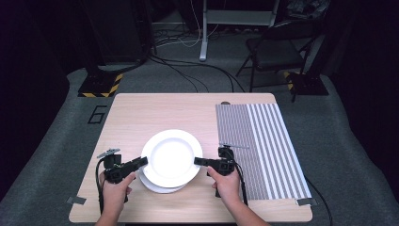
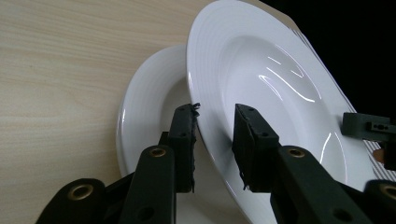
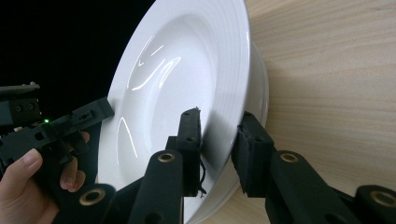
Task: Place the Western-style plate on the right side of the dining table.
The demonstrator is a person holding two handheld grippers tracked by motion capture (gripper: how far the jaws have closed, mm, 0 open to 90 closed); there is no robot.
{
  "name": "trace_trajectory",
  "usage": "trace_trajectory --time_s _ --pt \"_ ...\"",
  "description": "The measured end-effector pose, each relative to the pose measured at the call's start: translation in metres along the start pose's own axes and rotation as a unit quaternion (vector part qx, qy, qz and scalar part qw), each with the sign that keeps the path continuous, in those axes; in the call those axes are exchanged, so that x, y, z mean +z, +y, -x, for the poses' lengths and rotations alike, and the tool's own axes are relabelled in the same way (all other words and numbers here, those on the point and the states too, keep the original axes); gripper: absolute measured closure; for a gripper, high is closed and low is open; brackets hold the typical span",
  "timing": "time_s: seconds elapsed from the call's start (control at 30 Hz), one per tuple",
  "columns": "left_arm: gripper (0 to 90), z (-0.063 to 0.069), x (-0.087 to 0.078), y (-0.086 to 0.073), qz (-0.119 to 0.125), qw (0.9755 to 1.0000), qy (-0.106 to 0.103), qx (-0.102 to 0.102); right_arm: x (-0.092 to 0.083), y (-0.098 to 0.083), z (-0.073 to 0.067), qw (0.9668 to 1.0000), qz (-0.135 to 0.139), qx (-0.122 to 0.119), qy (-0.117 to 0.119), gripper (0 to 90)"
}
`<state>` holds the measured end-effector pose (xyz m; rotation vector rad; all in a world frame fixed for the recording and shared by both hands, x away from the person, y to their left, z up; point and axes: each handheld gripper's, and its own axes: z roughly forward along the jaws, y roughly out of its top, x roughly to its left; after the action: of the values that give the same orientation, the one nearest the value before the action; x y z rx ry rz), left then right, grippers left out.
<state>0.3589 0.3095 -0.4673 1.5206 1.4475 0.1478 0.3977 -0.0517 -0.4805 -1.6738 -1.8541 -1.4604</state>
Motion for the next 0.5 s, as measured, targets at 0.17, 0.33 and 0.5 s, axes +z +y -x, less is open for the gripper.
trace_trajectory --time_s 0.17,0.33,0.5 --pt "69.3 0.003 0.002 0.002 0.0 1.0 -0.003 0.005 -0.003 0.0 0.0 1.0 0.006 -0.004 -0.002 73.3" --pt "69.3 0.006 0.006 0.004 -0.003 0.9999 -0.008 0.013 -0.009 0.0 0.001 0.9999 0.011 -0.001 -0.006 73.3" --pt "69.2 0.011 0.013 0.006 -0.006 0.9997 -0.015 0.017 -0.016 -0.001 0.003 0.9998 0.02 0.001 -0.009 73.3"
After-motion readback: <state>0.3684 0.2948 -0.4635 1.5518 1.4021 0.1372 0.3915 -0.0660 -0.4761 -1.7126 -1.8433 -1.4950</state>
